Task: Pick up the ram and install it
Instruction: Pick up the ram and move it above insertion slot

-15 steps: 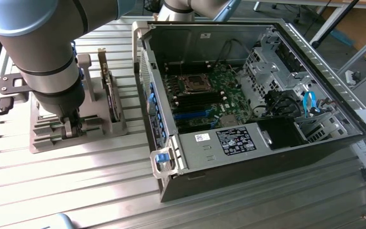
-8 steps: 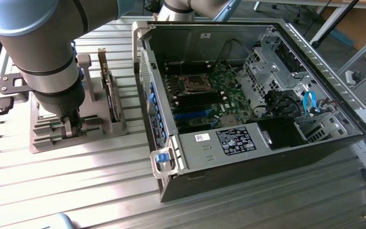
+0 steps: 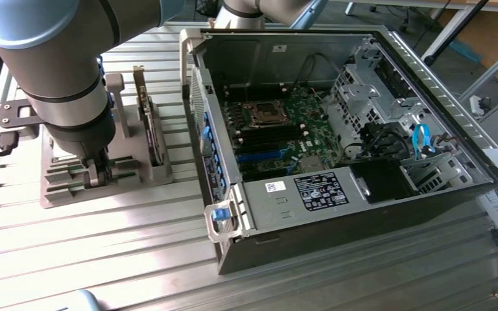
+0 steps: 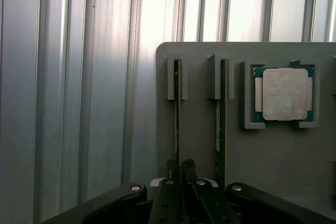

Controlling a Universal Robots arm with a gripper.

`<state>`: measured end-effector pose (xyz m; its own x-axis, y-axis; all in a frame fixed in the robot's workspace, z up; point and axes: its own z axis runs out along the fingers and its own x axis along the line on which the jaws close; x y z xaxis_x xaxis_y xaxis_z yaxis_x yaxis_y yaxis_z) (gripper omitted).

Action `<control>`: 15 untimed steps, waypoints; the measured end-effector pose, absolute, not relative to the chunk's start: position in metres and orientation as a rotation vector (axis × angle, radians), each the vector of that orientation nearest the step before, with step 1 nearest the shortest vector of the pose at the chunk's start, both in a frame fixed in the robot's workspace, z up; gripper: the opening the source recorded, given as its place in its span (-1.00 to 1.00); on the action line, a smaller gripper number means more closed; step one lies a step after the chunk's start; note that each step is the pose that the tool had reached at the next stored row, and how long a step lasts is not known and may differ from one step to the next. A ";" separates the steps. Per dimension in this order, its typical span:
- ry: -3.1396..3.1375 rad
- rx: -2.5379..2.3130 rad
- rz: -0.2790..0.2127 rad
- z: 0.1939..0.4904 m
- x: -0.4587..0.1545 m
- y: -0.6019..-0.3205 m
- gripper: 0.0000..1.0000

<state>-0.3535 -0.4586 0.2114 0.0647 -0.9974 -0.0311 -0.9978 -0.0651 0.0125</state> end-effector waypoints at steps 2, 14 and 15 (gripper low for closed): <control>2.140 -2.283 0.049 0.211 -0.354 -0.459 -0.68; 2.140 -2.283 0.049 0.211 -0.354 -0.459 -0.68; 2.140 -2.283 0.049 0.211 -0.354 -0.459 -0.68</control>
<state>-0.3536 -0.4594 0.2113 0.0646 -0.9974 -0.0311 -0.9978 -0.0650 0.0125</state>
